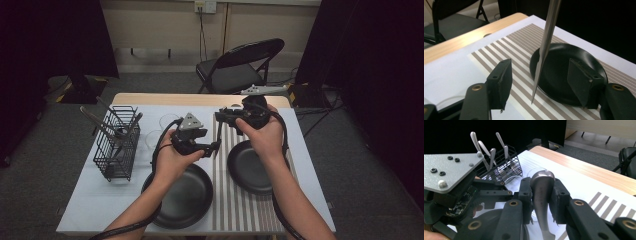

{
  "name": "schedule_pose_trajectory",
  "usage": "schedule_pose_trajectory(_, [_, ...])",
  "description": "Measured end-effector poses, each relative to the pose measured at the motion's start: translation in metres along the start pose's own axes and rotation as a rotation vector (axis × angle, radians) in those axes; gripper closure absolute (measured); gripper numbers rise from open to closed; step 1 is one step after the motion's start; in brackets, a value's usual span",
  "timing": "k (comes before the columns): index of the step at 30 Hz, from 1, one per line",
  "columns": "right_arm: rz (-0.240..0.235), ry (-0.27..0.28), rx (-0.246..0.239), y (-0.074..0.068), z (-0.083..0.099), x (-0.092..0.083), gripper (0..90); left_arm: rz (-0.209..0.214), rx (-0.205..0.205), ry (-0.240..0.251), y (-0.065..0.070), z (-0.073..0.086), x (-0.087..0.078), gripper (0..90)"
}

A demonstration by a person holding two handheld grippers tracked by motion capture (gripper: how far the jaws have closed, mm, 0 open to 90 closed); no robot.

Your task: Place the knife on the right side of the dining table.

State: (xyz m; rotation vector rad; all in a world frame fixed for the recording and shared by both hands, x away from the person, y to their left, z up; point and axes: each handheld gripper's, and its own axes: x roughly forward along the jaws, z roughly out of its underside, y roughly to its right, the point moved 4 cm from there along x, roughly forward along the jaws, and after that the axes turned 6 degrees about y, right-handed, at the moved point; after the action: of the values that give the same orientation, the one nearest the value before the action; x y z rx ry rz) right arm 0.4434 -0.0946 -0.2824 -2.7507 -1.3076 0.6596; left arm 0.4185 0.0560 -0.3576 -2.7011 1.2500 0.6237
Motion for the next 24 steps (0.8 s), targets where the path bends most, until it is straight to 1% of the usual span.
schedule_pose_trajectory(3, [0.0,-0.001,0.004,0.002,0.0,0.0,73.8,-0.005,0.001,-0.012,-0.001,0.003,0.001,35.4])
schedule_pose_trajectory(7, [-0.001,0.001,0.011,0.004,-0.001,0.0,73.8,0.006,0.0,-0.016,-0.001,0.005,0.003,35.0])
schedule_pose_trajectory(9, [-0.006,0.006,0.021,0.007,-0.001,0.0,73.8,0.006,0.007,-0.02,0.0,0.006,0.003,34.9])
schedule_pose_trajectory(14, [0.001,0.006,0.034,0.012,-0.001,0.0,73.8,0.01,0.014,-0.027,0.0,0.006,0.005,34.5])
schedule_pose_trajectory(18, [-0.005,0.005,0.04,0.015,-0.001,0.002,73.8,0.016,0.009,-0.032,-0.001,0.008,0.008,34.4])
schedule_pose_trajectory(19, [-0.002,0.004,0.039,0.015,-0.001,0.002,73.8,0.012,0.009,-0.041,0.0,0.008,0.009,34.4])
schedule_pose_trajectory(21, [0.0,0.005,0.038,0.017,-0.002,0.003,73.8,0.021,0.006,-0.04,0.0,0.009,0.01,34.3])
schedule_pose_trajectory(24, [0.0,0.003,0.041,0.018,-0.003,0.004,73.8,0.019,0.002,-0.051,-0.001,0.011,0.012,34.3])
